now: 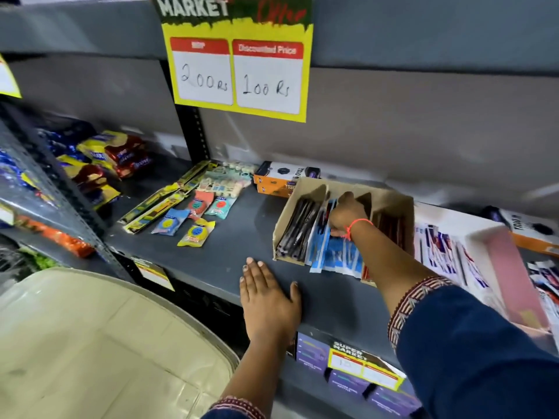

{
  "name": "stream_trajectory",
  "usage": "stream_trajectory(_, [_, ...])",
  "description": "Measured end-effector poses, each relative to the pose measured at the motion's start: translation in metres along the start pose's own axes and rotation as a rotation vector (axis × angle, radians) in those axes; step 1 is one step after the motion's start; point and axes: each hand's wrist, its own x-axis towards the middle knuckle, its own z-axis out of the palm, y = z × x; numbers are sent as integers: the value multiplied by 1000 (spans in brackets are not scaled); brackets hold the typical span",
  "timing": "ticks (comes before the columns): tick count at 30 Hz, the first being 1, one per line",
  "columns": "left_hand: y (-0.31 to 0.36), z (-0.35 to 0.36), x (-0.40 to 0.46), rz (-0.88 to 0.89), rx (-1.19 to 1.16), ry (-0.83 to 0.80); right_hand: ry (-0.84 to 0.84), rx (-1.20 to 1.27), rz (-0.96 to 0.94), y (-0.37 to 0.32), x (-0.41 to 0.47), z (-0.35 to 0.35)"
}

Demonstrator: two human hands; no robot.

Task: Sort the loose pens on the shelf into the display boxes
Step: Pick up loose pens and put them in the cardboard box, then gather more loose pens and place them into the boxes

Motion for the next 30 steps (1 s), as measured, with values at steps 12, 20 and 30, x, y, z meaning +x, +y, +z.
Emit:
stream_trajectory(12, [0, 1, 1, -4, 9, -46, 82, -447, -128, 13, -1, 15])
stream_trajectory(20, [3, -5, 2, -13, 80, -125, 273, -728, -432, 17, -40, 1])
stream_trajectory(30, [45, 2, -26, -15, 100, -198, 644, -544, -488, 79, -70, -75])
